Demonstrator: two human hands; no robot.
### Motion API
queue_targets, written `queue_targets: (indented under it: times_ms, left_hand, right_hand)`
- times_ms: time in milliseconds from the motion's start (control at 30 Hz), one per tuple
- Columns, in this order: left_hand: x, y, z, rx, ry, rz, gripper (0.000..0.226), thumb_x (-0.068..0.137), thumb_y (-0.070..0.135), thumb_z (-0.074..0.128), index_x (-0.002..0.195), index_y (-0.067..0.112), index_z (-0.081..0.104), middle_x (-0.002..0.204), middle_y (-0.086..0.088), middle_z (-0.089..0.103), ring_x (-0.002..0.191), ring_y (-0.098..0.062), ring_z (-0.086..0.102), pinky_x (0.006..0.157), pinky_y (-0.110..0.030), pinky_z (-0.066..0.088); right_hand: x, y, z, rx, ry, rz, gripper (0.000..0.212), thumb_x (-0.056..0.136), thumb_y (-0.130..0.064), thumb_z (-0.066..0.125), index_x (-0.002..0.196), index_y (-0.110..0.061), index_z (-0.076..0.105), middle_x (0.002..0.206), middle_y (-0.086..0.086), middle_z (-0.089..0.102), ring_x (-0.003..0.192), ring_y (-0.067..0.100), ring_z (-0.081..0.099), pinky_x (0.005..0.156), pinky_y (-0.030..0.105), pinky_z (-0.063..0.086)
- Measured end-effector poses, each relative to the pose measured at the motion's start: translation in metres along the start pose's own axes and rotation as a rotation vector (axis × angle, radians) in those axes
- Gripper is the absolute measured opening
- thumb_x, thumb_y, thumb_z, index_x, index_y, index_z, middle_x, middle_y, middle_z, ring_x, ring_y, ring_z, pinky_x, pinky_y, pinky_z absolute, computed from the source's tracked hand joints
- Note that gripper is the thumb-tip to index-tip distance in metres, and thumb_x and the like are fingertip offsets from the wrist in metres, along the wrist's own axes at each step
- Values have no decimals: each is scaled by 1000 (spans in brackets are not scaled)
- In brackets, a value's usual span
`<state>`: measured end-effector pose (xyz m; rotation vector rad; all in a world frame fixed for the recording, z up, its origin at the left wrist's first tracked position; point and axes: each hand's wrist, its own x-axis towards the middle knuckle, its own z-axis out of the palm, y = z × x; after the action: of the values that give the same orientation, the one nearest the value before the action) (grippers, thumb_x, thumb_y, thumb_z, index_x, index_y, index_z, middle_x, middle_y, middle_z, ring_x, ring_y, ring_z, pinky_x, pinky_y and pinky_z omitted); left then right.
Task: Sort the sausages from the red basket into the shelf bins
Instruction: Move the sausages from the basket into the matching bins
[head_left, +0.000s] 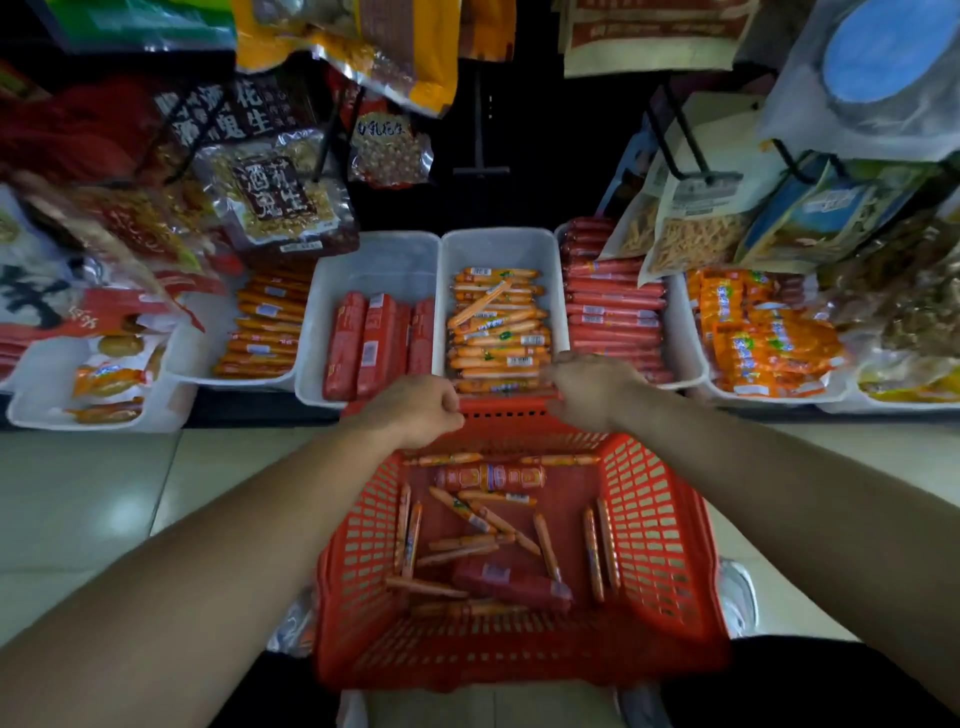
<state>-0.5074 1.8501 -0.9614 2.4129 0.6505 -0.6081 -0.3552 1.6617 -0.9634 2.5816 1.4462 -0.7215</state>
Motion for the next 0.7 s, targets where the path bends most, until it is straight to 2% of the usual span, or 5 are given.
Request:
queue_targets:
  times_ms: [200, 433, 600, 667, 700]
  left_hand:
    - [-51, -16, 90, 129, -219, -26, 26, 92, 40, 62, 109, 21, 67, 116, -3, 68, 107, -24, 62, 89, -35, 51]
    - [-36, -58, 181, 93, -208, -143, 50, 89, 39, 64, 135, 22, 51, 131, -10, 61, 119, -31, 58, 87, -35, 45]
    - [-1, -75, 224, 103, -123, -144, 51, 90, 35, 65, 137, 25, 49, 133, -9, 58, 123, -33, 55, 91, -38, 46]
    - [13, -82, 235, 138, -118, -119, 48, 90, 32, 65, 135, 25, 50, 133, -10, 57, 123, -34, 54, 95, -41, 47]
    - [19, -85, 240, 158, -132, -111, 46, 91, 29, 64, 134, 26, 50, 133, -10, 57, 122, -33, 55, 95, -42, 48]
  right_hand:
    - [-40, -31, 85, 159, -128, 70, 33, 92, -34, 54, 121, -20, 61, 128, 11, 62, 120, 32, 56, 97, 40, 48]
    - [-51, -32, 217, 308, -316, 226, 45, 89, -33, 56, 127, -9, 57, 127, 24, 61, 117, 38, 60, 97, 42, 49]
    - [-27, -24, 269, 273, -471, 219, 51, 98, -31, 51, 140, -2, 48, 135, 23, 56, 128, 35, 51, 112, 42, 28]
    - [-14, -21, 279, 257, -425, 286, 50, 101, -30, 46, 140, 2, 46, 132, 23, 57, 132, 36, 47, 118, 53, 4]
    - [-7, -18, 284, 265, -380, 330, 49, 101, -31, 42, 134, 4, 50, 128, 25, 59, 130, 38, 49, 119, 55, 4]
